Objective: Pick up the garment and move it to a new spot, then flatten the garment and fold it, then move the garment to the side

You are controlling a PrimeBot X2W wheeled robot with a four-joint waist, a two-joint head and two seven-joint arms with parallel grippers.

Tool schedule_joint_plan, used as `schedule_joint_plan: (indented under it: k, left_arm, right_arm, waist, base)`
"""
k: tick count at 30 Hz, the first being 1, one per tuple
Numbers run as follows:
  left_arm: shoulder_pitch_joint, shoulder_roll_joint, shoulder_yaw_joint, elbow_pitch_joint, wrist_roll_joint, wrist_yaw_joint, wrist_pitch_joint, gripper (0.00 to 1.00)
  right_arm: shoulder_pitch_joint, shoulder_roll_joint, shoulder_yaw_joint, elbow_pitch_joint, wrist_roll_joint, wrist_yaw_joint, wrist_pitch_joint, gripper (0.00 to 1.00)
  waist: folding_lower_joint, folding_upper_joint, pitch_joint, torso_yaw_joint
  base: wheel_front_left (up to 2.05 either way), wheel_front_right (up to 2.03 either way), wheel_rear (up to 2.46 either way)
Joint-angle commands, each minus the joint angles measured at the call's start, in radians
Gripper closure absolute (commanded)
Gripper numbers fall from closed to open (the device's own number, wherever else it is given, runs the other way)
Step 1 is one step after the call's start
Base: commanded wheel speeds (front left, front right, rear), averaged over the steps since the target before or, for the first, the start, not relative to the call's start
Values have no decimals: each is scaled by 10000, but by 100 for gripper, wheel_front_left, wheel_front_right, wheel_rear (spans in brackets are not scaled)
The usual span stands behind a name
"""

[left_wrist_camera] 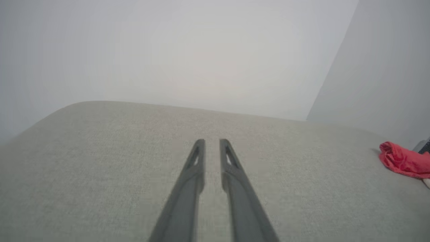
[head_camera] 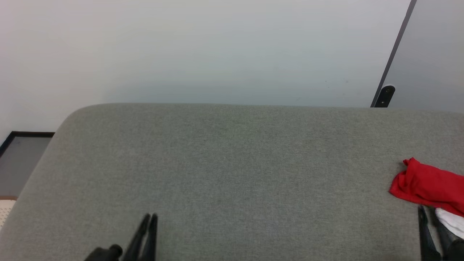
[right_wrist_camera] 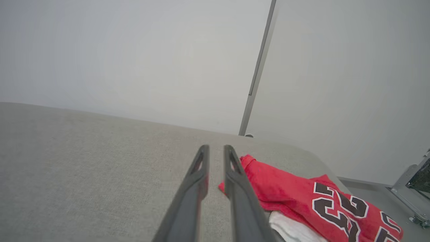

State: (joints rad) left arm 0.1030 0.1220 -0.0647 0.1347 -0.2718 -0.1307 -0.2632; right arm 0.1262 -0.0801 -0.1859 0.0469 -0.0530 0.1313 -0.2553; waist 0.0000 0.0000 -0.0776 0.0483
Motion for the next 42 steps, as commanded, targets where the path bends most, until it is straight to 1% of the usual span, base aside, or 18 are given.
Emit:
schedule_joint_plan:
  k: [1, 6, 23, 42]
  left_arm:
    - [16, -9, 0, 31, -59, 0, 10, 100]
    - [-93, -36, 80, 109, -970, 6, 225, 100]
    - [-591, -109, 367, 374, -3862, 1, 943, 100]
    - [-987, -202, 650, 528, -6341, 0, 1594, 100]
  right_arm:
    - [-12, 9, -14, 63, 52, 0, 26, 100]
    - [-259, 33, -85, 325, 1098, 0, 379, 100]
    - [-671, 90, 187, 597, 4643, -2, 1050, 100]
    - [-1125, 138, 331, 930, 7677, -3, 1710, 100]
  waist:
    - [0, 0, 2, -1]
    - [0, 0, 32, -19]
    - [0, 0, 141, -85]
    - [0, 0, 258, -154]
  base:
    - [0, 0, 0]
    - [0, 0, 0]
    - [0, 0, 0]
    - [0, 0, 0]
